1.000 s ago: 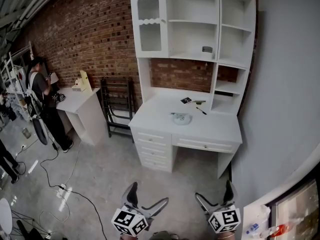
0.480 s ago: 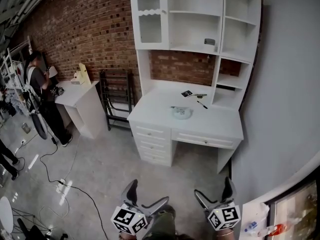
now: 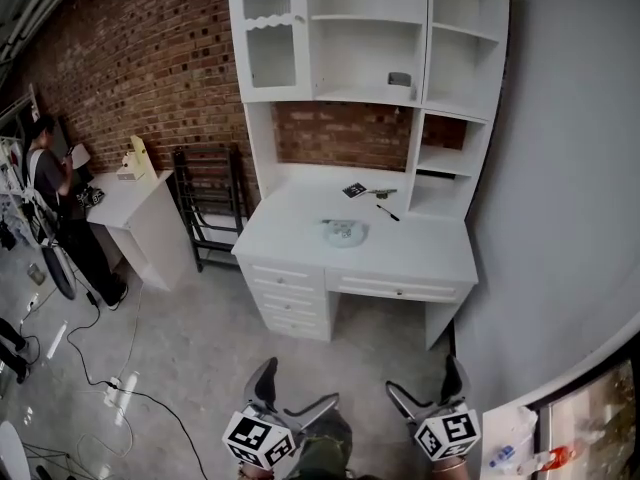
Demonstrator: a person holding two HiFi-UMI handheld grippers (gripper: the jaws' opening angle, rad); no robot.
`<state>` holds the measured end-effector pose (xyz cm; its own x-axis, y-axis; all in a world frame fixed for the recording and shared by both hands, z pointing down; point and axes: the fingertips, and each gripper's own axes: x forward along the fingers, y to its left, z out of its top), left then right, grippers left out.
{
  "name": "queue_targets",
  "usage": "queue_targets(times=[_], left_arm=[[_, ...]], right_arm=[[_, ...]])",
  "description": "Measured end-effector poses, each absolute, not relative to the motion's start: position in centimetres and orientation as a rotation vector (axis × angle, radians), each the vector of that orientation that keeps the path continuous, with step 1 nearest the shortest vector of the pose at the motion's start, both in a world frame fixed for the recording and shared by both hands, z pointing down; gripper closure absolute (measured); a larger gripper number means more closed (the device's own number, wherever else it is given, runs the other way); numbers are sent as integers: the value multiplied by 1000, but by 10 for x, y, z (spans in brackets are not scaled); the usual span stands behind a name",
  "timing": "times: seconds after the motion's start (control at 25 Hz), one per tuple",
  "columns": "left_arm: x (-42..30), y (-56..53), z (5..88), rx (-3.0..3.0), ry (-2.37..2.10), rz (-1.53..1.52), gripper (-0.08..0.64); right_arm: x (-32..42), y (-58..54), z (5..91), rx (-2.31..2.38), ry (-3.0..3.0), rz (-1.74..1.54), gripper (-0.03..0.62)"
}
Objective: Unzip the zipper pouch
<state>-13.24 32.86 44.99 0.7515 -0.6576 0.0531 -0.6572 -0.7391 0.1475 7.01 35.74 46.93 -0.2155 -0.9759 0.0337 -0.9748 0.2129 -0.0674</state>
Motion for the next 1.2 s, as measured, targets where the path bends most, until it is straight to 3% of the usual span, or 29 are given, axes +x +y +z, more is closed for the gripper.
queue_targets(times=[1.2], left_arm=[[-108,-8,454,2751,-1024,27,-8]], right_arm=[[125,46,463,-2090,2322,-217,31]])
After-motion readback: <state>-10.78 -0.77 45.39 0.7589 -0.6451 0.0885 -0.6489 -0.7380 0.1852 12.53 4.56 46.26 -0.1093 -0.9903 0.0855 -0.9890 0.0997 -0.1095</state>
